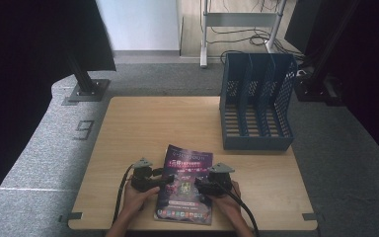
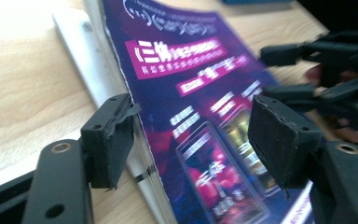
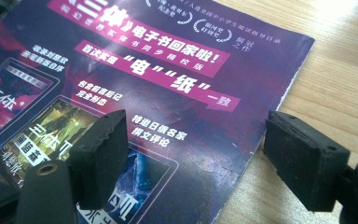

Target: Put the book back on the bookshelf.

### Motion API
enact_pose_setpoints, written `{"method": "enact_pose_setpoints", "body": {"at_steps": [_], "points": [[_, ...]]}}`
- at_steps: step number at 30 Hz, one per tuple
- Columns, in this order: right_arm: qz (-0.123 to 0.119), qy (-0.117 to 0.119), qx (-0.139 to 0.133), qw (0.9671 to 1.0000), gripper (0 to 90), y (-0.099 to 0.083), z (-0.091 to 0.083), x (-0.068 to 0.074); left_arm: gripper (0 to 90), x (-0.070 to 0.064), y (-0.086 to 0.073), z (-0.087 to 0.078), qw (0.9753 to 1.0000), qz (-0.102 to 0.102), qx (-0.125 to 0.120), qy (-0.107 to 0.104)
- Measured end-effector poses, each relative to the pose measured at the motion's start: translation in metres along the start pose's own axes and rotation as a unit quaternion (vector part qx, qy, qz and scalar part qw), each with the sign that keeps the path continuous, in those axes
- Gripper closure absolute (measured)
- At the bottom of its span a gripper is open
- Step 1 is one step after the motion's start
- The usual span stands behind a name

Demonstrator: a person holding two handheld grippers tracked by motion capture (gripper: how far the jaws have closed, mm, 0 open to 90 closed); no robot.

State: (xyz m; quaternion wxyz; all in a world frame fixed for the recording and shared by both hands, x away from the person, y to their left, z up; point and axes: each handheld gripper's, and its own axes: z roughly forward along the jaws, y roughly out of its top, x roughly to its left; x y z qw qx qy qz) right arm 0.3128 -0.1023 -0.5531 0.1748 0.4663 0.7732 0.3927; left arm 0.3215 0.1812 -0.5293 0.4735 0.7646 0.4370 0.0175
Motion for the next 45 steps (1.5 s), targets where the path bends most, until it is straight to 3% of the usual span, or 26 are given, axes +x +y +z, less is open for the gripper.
{"method": "enact_pose_setpoints", "body": {"at_steps": [2, 10, 15, 19, 21, 24, 28, 32, 34, 39, 45], "points": [[-0.001, 0.003, 0.000, 1.0000, 21.8, 0.000, 0.000, -0.001, 32.9, -0.001, 0.002, -0.003, 0.9999, -0.001, -0.008, -0.013], [0.002, 0.006, 0.001, 1.0000, 22.1, -0.001, -0.001, -0.001, 36.4, 0.001, 0.005, -0.001, 0.9996, 0.000, -0.014, -0.023], [0.002, 0.007, 0.001, 1.0000, 22.0, -0.001, -0.001, -0.001, 38.5, 0.001, 0.014, 0.005, 0.9994, 0.003, -0.004, -0.034], [0.001, 0.009, 0.002, 1.0000, 22.2, -0.001, -0.001, -0.002, 40.3, -0.001, 0.021, 0.014, 0.9995, 0.012, 0.016, -0.024], [0.000, 0.010, 0.002, 0.9999, 22.2, -0.001, -0.002, -0.002, 42.5, -0.003, 0.025, 0.020, 0.9993, 0.027, 0.023, -0.014], [-0.001, 0.012, 0.002, 0.9999, 22.1, -0.001, -0.002, -0.003, 44.9, 0.001, 0.029, 0.032, 0.9986, 0.026, 0.044, -0.009], [-0.001, 0.012, 0.003, 0.9999, 22.1, -0.001, -0.002, -0.003, 45.4, 0.003, 0.028, 0.037, 0.9982, 0.022, 0.055, -0.010], [0.000, 0.012, 0.003, 0.9999, 22.0, -0.001, -0.001, -0.003, 49.7, 0.003, 0.027, 0.042, 0.9958, 0.046, 0.078, 0.013], [0.000, 0.012, 0.003, 0.9999, 22.0, -0.001, -0.002, -0.003, 52.7, 0.003, 0.026, 0.043, 0.9950, 0.047, 0.085, 0.022], [0.000, 0.012, 0.003, 0.9999, 22.0, -0.001, -0.002, -0.003, 58.5, 0.000, 0.026, 0.044, 0.9944, 0.061, 0.080, 0.033], [-0.001, 0.012, 0.003, 0.9999, 21.9, -0.001, -0.001, -0.003, 57.2, 0.001, 0.025, 0.049, 0.9945, 0.065, 0.073, 0.038]]}}
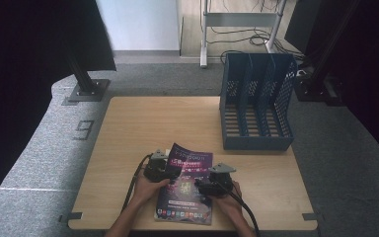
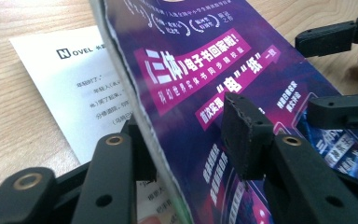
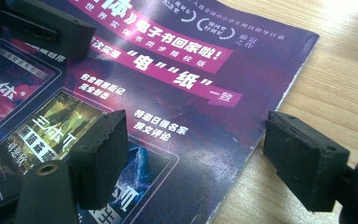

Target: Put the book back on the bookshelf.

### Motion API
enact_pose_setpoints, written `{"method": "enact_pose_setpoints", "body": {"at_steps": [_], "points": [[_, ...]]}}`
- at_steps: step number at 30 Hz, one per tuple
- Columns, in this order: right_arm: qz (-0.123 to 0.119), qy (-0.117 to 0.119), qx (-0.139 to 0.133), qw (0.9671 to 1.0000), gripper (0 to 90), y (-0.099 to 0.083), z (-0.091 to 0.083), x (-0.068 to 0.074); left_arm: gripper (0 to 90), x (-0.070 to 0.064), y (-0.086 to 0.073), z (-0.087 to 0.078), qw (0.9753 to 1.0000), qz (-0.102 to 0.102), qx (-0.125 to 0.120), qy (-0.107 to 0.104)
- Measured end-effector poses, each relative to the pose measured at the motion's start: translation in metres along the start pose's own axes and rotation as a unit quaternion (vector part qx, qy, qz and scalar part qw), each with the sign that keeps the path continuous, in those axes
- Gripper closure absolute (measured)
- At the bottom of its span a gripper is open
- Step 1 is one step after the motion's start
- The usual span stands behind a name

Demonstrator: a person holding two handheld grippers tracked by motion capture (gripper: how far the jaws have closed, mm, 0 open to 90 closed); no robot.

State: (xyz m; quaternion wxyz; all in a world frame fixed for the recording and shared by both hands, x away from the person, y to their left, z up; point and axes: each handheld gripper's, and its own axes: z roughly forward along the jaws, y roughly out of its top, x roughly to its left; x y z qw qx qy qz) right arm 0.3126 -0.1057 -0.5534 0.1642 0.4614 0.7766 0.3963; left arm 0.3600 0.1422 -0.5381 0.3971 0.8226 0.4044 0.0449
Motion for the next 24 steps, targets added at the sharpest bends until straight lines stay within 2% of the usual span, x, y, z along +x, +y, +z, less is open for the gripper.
{"method": "enact_pose_setpoints", "body": {"at_steps": [2, 12, 18, 24], "points": [[-0.001, 0.000, 0.000, 1.0000, 21.9, 0.000, 0.000, 0.000, 57.7, 0.001, 0.000, 0.000, 1.0000, 0.000, -0.002, -0.001], [-0.003, 0.000, 0.000, 1.0000, 22.0, 0.000, 0.000, 0.000, 73.9, 0.000, 0.001, -0.006, 0.9997, 0.011, -0.019, -0.005], [-0.003, 0.000, 0.000, 1.0000, 21.9, 0.000, 0.000, 0.000, 80.4, -0.002, 0.001, -0.008, 0.9993, 0.017, -0.031, -0.010], [-0.003, 0.000, 0.000, 1.0000, 21.9, 0.000, 0.000, 0.000, 83.9, -0.005, 0.002, -0.013, 0.9980, 0.027, -0.053, -0.021]]}}
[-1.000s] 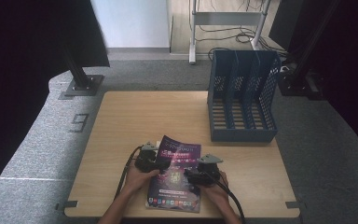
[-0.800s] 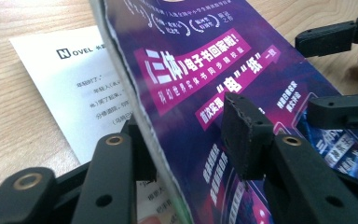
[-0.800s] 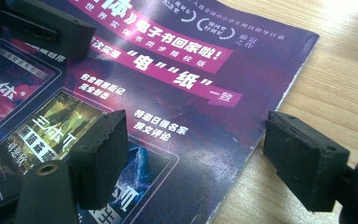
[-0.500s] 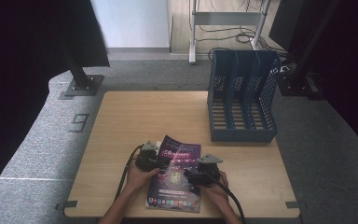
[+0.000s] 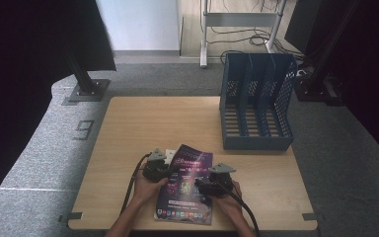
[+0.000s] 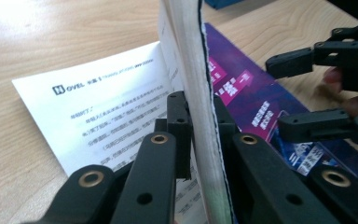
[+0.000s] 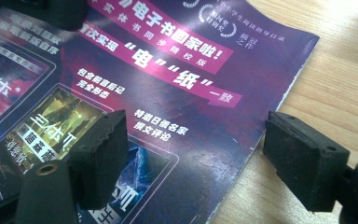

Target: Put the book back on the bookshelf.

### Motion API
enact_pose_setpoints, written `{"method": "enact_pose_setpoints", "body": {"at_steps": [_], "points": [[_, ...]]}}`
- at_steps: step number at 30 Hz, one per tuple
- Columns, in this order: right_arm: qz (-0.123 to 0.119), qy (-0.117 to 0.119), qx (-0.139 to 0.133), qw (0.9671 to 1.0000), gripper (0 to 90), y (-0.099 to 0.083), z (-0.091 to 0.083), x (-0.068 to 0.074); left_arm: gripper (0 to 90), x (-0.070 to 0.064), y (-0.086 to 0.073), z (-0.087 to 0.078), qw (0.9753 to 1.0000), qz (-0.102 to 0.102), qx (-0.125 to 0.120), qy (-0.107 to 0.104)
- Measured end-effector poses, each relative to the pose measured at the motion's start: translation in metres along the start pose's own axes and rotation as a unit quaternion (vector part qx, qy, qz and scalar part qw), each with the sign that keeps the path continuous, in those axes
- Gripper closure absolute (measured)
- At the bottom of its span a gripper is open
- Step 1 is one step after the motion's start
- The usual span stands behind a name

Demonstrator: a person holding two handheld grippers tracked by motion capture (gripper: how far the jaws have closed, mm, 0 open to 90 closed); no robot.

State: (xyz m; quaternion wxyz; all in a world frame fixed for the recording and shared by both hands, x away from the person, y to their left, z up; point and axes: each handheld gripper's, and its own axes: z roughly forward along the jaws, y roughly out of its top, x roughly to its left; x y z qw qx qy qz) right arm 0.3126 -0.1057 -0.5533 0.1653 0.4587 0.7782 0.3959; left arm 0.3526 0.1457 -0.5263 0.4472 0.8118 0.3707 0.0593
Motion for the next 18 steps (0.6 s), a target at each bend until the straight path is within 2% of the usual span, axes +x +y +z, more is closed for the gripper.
{"method": "enact_pose_setpoints", "body": {"at_steps": [6, 12, 14, 18], "points": [[0.002, 0.003, 0.000, 1.0000, 21.8, 0.000, 0.000, -0.001, 85.8, -0.004, 0.002, -0.004, 0.9997, 0.013, -0.017, -0.008], [-0.002, 0.003, -0.004, 1.0000, 20.5, 0.000, -0.003, -0.003, 86.8, -0.011, 0.006, -0.009, 0.9991, 0.027, -0.032, -0.003], [0.007, 0.010, -0.009, 0.9999, 20.3, 0.001, -0.005, -0.006, 86.9, -0.015, 0.009, -0.013, 0.9984, 0.039, -0.042, -0.003], [0.015, 0.017, -0.018, 0.9996, 20.3, 0.002, -0.008, -0.008, 87.0, -0.019, 0.011, -0.018, 0.9974, 0.046, -0.056, -0.002]]}}
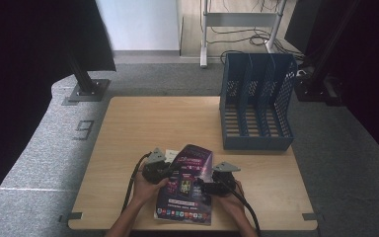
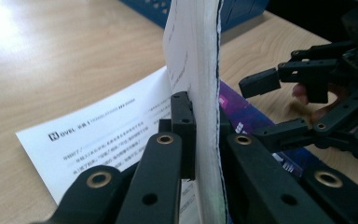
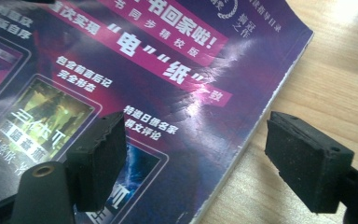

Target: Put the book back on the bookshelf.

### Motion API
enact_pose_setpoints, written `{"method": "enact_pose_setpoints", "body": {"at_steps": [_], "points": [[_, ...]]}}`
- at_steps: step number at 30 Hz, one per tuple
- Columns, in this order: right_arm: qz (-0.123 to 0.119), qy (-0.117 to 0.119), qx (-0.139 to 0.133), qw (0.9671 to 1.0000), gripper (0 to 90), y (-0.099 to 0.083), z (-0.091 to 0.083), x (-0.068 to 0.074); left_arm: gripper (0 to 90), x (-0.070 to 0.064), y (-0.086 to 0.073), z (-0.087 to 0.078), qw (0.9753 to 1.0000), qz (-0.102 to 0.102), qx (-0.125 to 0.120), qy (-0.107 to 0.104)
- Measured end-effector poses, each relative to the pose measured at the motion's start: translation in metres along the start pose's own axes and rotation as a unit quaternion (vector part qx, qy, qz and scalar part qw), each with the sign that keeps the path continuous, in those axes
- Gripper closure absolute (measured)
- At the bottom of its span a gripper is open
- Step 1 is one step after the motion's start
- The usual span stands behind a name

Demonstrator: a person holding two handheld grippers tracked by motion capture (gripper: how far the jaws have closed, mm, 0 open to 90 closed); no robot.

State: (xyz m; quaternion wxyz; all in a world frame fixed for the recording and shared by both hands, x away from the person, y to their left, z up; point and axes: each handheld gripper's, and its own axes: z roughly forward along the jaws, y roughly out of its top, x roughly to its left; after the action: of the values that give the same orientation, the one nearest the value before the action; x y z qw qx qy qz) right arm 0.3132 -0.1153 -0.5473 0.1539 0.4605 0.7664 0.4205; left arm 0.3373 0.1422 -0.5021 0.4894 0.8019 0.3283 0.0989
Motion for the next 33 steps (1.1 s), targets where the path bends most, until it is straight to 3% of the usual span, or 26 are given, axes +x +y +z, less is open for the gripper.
{"method": "enact_pose_setpoints", "body": {"at_steps": [10, 17, 26, 33], "points": [[0.007, 0.015, -0.015, 0.9997, 19.3, 0.003, -0.005, -0.003, 87.0, -0.007, 0.006, -0.011, 0.9992, 0.017, -0.036, 0.003], [0.014, 0.024, -0.025, 0.9993, 19.3, 0.004, -0.008, -0.004, 87.0, -0.012, 0.010, -0.017, 0.9985, 0.024, -0.050, 0.000], [0.003, 0.034, -0.031, 0.9990, 18.3, 0.006, -0.010, -0.002, 87.0, -0.017, 0.014, -0.024, 0.9973, 0.036, -0.064, -0.007], [0.018, 0.052, -0.039, 0.9977, 17.1, 0.009, -0.012, -0.004, 87.0, -0.024, 0.019, -0.030, 0.9962, 0.051, -0.068, -0.014]]}}
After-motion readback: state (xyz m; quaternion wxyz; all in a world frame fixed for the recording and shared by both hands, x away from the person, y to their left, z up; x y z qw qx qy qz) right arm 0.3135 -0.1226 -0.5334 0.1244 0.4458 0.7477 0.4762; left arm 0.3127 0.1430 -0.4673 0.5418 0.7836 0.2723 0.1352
